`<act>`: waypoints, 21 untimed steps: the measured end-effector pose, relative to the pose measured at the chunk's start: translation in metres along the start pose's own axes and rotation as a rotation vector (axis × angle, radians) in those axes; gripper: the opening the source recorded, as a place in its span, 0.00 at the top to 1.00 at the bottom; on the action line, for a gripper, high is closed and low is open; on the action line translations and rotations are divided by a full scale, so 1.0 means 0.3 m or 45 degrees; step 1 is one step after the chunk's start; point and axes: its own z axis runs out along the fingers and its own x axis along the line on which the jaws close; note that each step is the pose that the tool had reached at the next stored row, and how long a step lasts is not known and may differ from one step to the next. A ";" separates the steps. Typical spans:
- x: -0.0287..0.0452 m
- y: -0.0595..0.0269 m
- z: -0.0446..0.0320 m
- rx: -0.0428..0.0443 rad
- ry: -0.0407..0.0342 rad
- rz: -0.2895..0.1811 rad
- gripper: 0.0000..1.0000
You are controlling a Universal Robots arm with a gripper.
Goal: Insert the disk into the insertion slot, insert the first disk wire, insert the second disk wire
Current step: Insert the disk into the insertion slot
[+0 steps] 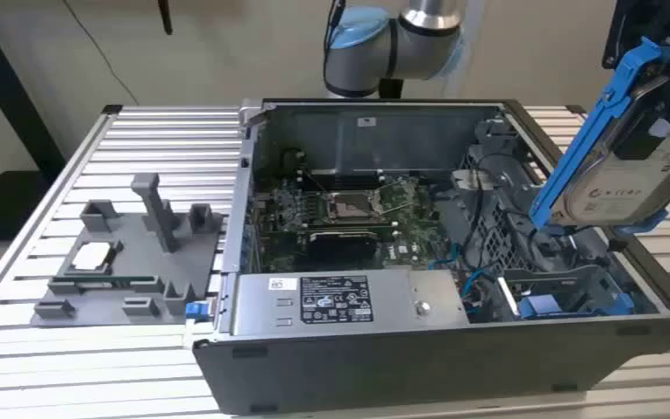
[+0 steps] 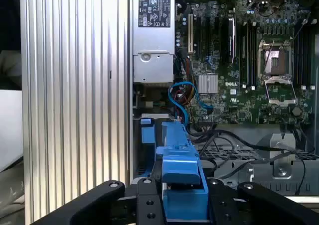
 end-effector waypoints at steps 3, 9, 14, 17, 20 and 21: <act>0.000 0.000 0.000 0.000 0.0000 0.000 0.67; 0.000 0.000 0.007 0.000 -0.0001 0.000 0.67; 0.000 -0.001 0.014 0.000 -0.0001 0.000 0.67; 0.000 -0.001 0.015 0.000 -0.0003 0.000 0.67; 0.000 -0.001 0.017 0.000 -0.0005 0.000 0.67; 0.000 -0.001 0.018 0.000 -0.0004 0.000 0.67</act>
